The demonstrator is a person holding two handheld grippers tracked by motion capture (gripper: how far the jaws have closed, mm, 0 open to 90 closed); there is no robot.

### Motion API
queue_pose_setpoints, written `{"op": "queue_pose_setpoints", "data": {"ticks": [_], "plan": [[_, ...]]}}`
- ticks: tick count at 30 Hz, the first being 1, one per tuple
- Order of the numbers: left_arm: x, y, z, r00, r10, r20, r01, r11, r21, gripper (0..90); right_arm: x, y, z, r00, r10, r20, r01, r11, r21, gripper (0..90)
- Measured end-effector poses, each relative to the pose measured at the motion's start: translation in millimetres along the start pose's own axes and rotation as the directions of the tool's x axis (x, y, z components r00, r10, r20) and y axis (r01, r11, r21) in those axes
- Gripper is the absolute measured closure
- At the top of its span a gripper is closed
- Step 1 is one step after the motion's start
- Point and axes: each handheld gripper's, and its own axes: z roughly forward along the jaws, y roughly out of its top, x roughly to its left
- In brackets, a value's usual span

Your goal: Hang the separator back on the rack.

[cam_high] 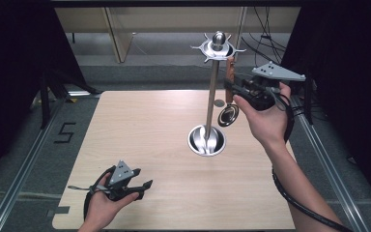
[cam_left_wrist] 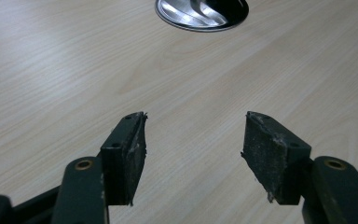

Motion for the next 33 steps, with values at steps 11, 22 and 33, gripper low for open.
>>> {"op": "queue_pose_setpoints", "data": {"ticks": [11, 22, 33], "plan": [[0.2, 0.3, -0.5, 1.0000, 0.005, -0.002, -0.005, 0.9999, 0.010, 38.5, 1.2, -5.6, -3.1, 0.9973, -0.071, 0.019, 0.071, 0.997, -0.008, 57.2], [1.1, -0.2, -1.0, 1.0000, 0.002, -0.003, -0.002, 0.9999, 0.013, 38.5, -7.1, -25.0, -22.5, 0.9948, -0.098, -0.027, 0.098, 0.995, 0.025, 49.9], [-0.1, -0.8, -0.3, 1.0000, -0.008, -0.003, 0.008, 0.9999, 0.006, 38.5, -16.1, -61.0, -46.6, 0.9955, -0.090, -0.027, 0.092, 0.994, 0.061, 48.9]]}}
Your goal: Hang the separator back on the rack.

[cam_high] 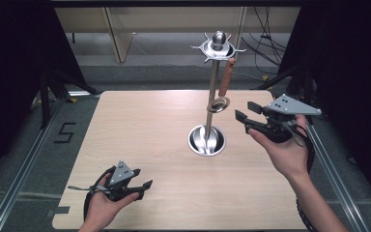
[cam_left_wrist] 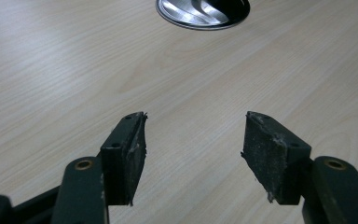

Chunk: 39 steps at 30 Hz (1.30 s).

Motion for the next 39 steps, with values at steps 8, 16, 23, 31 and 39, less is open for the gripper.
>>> {"op": "queue_pose_setpoints", "data": {"ticks": [8, 16, 23, 31, 39], "plan": [[0.6, 0.0, 0.1, 0.9999, 0.011, -0.004, -0.011, 0.9999, -0.005, 38.4, -15.7, -31.1, -18.2, 0.9997, 0.019, 0.015, -0.019, 0.999, 0.050, 48.9], [-0.8, -0.3, 1.6, 0.9997, 0.020, -0.014, -0.020, 0.9997, 0.014, 38.4, -27.3, -68.6, -35.7, 0.9975, 0.054, 0.045, -0.058, 0.994, 0.089, 49.2], [-1.8, -1.1, 0.8, 0.9999, 0.000, -0.010, 0.000, 1.0000, 0.002, 38.5, -37.8, -106.1, -40.7, 0.9945, 0.081, 0.066, -0.091, 0.982, 0.165, 48.6], [-3.1, -1.6, 2.3, 0.9996, -0.025, -0.012, 0.025, 0.9997, -0.007, 38.5, -53.4, -141.7, -49.7, 0.9892, 0.096, 0.110, -0.121, 0.961, 0.248, 48.3], [-1.8, -1.6, 2.5, 0.9999, 0.011, -0.007, -0.010, 0.9999, 0.006, 38.5, -63.3, -166.3, -55.1, 0.9840, 0.132, 0.120, -0.157, 0.959, 0.238, 48.1]]}}
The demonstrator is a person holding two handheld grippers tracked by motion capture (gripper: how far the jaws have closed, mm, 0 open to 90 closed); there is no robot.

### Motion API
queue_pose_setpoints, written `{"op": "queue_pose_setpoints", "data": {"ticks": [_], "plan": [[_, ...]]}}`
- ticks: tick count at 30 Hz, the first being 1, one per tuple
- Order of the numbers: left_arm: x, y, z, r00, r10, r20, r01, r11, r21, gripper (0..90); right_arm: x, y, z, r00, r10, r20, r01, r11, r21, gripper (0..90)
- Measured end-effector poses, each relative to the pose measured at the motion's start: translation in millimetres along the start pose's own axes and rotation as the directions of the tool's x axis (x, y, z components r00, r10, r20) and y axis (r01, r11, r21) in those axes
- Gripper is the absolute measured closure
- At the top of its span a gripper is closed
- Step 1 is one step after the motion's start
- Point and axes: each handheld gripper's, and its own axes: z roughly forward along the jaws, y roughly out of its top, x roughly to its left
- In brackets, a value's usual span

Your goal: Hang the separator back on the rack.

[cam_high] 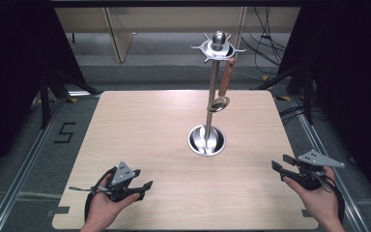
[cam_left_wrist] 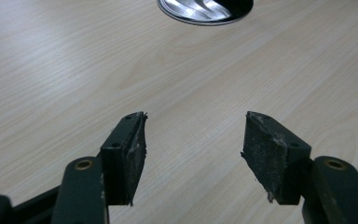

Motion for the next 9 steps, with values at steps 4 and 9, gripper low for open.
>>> {"op": "queue_pose_setpoints", "data": {"ticks": [4, 9], "plan": [[1.4, 0.3, -0.4, 0.9999, 0.010, -0.008, -0.010, 1.0000, 0.002, 38.5, -8.7, -8.6, -0.7, 0.9994, 0.026, 0.022, -0.026, 1.000, 0.003, 48.2], [1.3, 1.1, -0.6, 0.9999, 0.009, -0.005, -0.009, 0.9998, 0.017, 38.4, -14.9, -12.2, -4.5, 0.9955, 0.088, 0.036, -0.087, 0.996, -0.018, 47.0]]}}
